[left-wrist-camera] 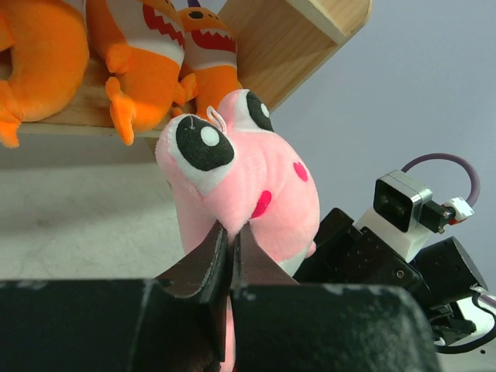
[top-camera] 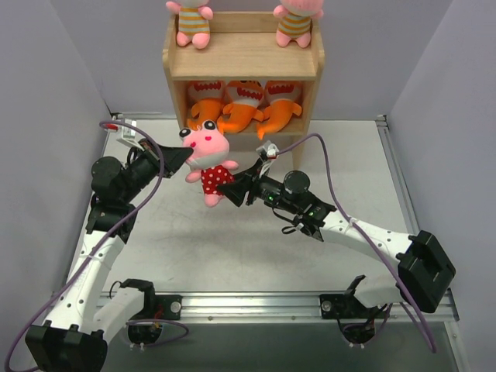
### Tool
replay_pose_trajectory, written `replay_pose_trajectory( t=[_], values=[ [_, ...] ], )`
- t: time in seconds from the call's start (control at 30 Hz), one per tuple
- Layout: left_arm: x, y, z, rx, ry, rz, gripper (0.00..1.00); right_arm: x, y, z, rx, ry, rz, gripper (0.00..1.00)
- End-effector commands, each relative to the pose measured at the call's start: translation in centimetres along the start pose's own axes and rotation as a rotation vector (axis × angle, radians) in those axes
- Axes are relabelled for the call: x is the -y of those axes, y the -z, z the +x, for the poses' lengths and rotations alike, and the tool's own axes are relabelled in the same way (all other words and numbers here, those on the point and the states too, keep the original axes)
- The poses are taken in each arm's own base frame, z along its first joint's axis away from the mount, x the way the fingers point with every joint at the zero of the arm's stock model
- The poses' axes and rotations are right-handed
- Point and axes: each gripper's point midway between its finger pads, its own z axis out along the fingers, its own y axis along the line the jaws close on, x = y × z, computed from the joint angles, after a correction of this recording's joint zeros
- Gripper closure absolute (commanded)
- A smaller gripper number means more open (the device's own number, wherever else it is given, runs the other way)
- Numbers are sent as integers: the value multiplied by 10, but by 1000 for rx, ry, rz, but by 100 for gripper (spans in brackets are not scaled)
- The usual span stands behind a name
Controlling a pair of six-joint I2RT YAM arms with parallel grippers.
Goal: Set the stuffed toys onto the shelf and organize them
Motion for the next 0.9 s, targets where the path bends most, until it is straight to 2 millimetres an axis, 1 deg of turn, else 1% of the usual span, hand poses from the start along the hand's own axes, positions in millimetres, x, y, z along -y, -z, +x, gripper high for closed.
replay_pose_trajectory(
  t=[0.0, 0.03, 0.07, 0.1, 0.13, 0.17, 0.2, 0.23, 0.27, 0.3, 0.33, 0.37, 0.4, 0.43, 0.47, 0.5, 0.53, 0.57, 0.6, 0.63, 0.67, 0.7, 0.73, 0.77, 0.87],
  values=[
    [25, 2, -24, 74, -129, 63, 98, -7, 1, -35, 76, 63, 6, 54],
    [28, 4, -29, 93, -168, 62, 98, -8, 2, -38, 80, 67, 12, 50],
    [27, 4, -32, 109, -184, 44, 98, -6, 3, -38, 75, 76, 24, 41],
    [28, 5, -35, 118, -201, 39, 98, -4, 3, -38, 62, 75, 40, 37],
    [34, 7, -38, 128, -237, 40, 98, -3, 6, -43, 69, 83, 59, 34],
    [34, 7, -42, 149, -251, 22, 98, -2, 7, -43, 66, 85, 74, 30],
    [36, 8, -45, 160, -267, 18, 98, 0, 9, -45, 51, 87, 100, 29],
    [42, 9, -45, 164, -280, 25, 98, 3, 12, -53, 67, 96, 143, 29],
    [44, 10, -48, 175, -308, 16, 98, 2, 12, -56, 64, 107, 162, 27],
    [43, 10, -51, 192, -319, -2, 98, -1, 14, -48, 30, 135, 179, 27],
    [44, 10, -52, 199, -328, -8, 98, -8, 16, -59, 50, 152, 190, 27],
    [48, 9, -51, 201, -337, 0, 97, -4, 17, -64, 64, 169, 250, 27],
    [49, 8, -52, 214, -340, -6, 98, -17, 16, -64, 52, 196, 248, 27],
    [50, 7, -53, 223, -344, -2, 97, -21, 15, -64, 48, 203, 261, 27],
    [54, 6, -51, 224, -342, 9, 98, -17, 15, -63, 43, 209, 312, 28],
    [54, 5, -53, 237, -343, -3, 98, -24, 11, -58, 33, 210, 313, 30],
    [55, 4, -54, 245, -351, -4, 98, -28, 10, -63, 46, 205, 325, 31],
    [58, 2, -52, 244, -353, 5, 98, -25, 10, -65, 55, 206, 359, 31],
    [59, 1, -52, 249, -357, 2, 98, -29, 6, -59, 48, 208, 366, 32],
    [62, 0, -54, 258, -364, 11, 98, -30, 4, -59, 51, 204, 378, 32],
    [65, -2, -53, 256, -365, 17, 98, -27, 4, -65, 68, 198, 416, 33],
    [71, -2, -55, 262, -369, 27, 98, -27, 0, -60, 55, 204, 426, 33],
    [70, -4, -55, 263, -378, 21, 98, -30, -3, -59, 51, 205, 424, 33],
    [72, -4, -56, 267, -381, 23, 98, -31, -5, -62, 53, 207, 435, 33],
    [78, -5, -58, 277, -387, 35, 98, -23, -10, -58, 42, 205, 483, 34]
  ],
)
